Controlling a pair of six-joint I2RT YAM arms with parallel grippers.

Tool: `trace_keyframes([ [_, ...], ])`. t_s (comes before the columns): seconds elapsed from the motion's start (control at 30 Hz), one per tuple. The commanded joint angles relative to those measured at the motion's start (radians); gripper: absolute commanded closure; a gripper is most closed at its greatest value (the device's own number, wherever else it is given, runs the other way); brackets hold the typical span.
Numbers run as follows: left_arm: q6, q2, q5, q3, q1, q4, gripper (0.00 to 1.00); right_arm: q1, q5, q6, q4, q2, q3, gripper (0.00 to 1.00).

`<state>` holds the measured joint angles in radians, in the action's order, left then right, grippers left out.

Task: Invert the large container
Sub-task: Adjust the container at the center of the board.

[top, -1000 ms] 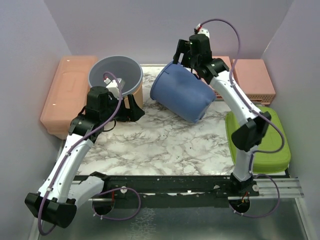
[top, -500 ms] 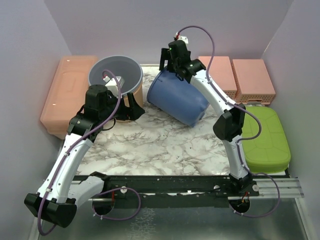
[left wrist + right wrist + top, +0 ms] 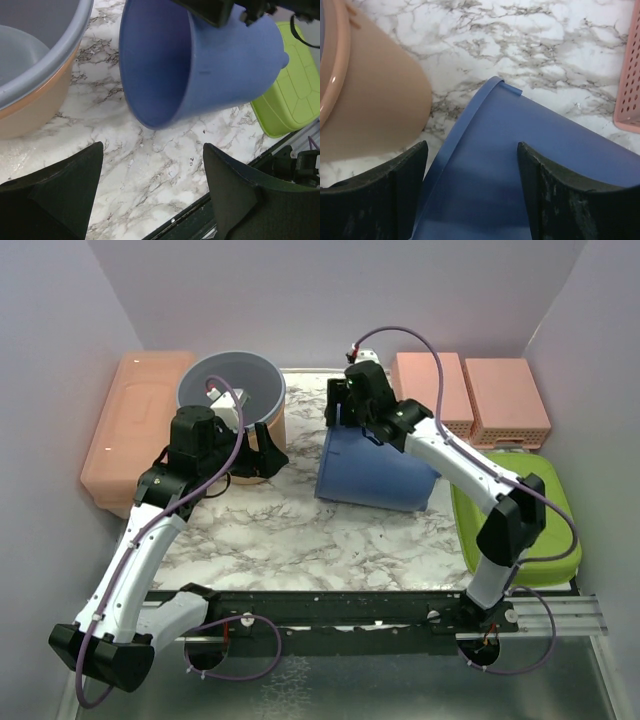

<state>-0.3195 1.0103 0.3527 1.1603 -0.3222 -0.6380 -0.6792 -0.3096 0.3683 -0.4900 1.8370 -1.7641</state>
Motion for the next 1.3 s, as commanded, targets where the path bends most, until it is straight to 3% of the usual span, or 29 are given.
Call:
trace_keyframes([
  [0.0, 0.032, 0.004, -0.005, 0.021, 0.000, -0.015, 0.18, -0.013, 0.141, 0.047, -0.013, -0.113, 0.194, 0.30],
  [0.27, -0.082, 0.001, 0.074, -0.067, -0.013, 0.130, 0.19, -0.032, 0.203, 0.111, 0.053, -0.255, 0.399, 0.30],
  [0.6, -0.279, -0.009, -0.070, -0.189, -0.178, 0.330, 0.20, -0.031, 0.247, 0.155, 0.068, -0.314, 0.461, 0.29],
  [1.03, -0.352, 0.105, -0.132, -0.194, -0.336, 0.452, 0.21, -0.032, 0.271, 0.205, 0.079, -0.371, 0.538, 0.29],
  [1.27, -0.388, 0.145, -0.190, -0.239, -0.367, 0.452, 0.34, -0.029, 0.183, 0.199, 0.092, -0.407, 0.482, 0.23],
])
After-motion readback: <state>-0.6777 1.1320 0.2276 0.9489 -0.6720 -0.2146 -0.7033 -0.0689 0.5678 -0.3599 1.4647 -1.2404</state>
